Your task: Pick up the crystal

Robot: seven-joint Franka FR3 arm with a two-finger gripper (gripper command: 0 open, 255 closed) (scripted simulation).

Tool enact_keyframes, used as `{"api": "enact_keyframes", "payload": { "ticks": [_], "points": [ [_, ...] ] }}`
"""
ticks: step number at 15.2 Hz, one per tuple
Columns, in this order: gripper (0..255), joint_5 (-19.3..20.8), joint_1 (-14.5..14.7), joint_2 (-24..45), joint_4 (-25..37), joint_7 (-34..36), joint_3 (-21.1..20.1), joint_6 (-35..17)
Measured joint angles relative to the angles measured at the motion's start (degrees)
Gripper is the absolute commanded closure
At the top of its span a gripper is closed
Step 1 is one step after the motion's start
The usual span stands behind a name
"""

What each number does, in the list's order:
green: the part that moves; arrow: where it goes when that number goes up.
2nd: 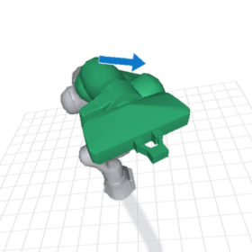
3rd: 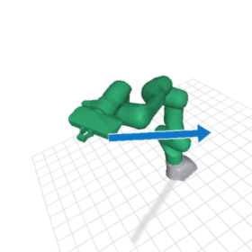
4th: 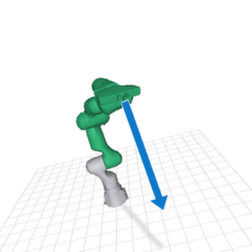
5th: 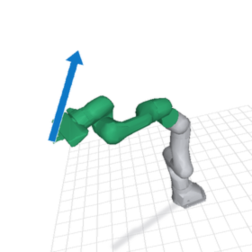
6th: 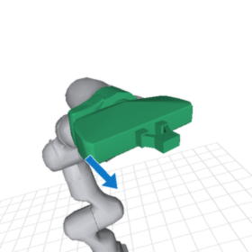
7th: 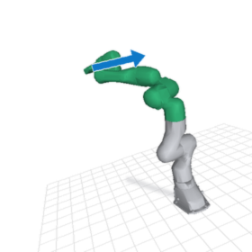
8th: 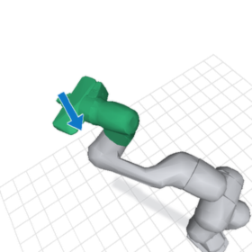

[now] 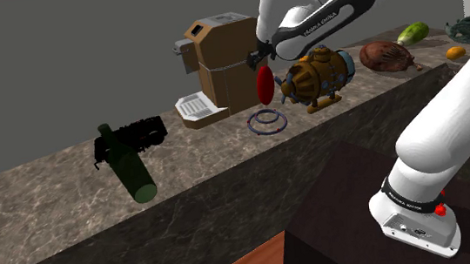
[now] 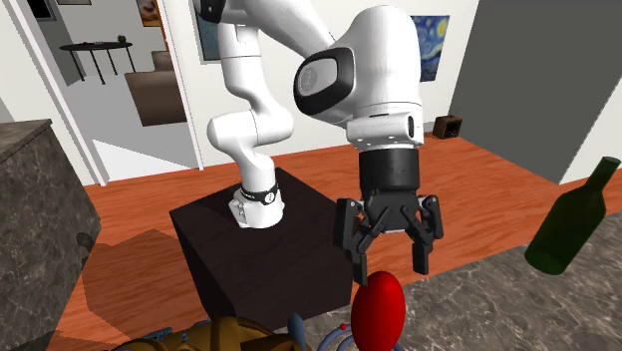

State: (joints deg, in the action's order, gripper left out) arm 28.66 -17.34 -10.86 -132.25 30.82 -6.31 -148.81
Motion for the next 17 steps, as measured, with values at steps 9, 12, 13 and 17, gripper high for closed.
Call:
{"api": "enact_keyframes", "payload": {
  "ticks": [9,12,13,17],
  "points": [
    [255,3.0,-0.9,1.8,-1.5,3.1,-0.4,-3.2],
    [255,3.1,-0.9,1.8,-1.4,3.1,-0.4,-3.2],
    [255,3.1,-0.9,1.8,-1.4,3.1,-0.4,-3.3],
    [255,2.3,-0.6,1.4,-1.1,2.4,-0.4,-2.3]
  ]
}}
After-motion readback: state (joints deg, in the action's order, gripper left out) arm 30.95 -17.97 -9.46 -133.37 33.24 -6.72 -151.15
